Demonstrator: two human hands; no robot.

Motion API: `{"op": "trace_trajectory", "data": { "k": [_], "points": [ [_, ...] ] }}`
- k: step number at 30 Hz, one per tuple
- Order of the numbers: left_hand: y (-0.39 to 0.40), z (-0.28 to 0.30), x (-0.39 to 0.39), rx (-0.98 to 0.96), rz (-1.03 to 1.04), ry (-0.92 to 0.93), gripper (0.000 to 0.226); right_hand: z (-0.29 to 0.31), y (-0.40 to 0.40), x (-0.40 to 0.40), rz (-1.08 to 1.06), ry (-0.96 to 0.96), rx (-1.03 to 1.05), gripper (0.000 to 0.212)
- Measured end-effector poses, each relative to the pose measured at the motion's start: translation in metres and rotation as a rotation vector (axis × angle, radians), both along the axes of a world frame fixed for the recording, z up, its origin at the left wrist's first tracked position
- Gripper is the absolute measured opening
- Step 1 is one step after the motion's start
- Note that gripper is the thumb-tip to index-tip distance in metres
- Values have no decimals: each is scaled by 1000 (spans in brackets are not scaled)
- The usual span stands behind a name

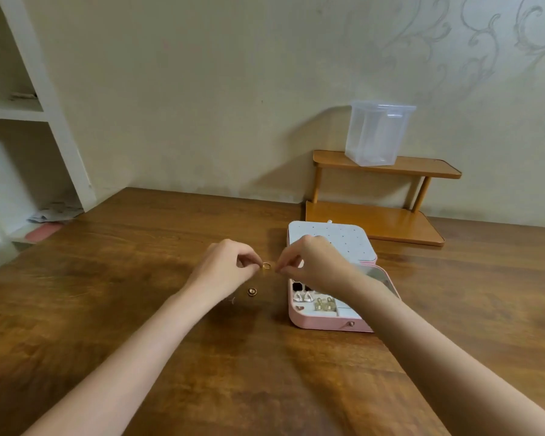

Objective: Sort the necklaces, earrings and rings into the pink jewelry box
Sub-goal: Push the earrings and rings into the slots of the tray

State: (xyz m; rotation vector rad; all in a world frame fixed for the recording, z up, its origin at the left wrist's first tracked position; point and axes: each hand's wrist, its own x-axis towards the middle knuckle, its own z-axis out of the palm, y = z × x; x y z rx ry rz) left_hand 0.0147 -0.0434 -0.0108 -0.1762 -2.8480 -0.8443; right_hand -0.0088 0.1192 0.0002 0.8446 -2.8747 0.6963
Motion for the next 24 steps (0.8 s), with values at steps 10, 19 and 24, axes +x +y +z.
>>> {"op": "trace_trajectory", "data": {
  "k": [10,19,24],
  "points": [
    [-25,-17,19,-122,17,-281,29,-32,-58,-1,122,84,360,21],
    [-16,-12,22,182,11,-115,22,-10,-39,1,-7,-205,-46,13],
    [-6,-3,23,577,41,-273,7,9,-10,5,-42,-525,-362,11]
  ]
}}
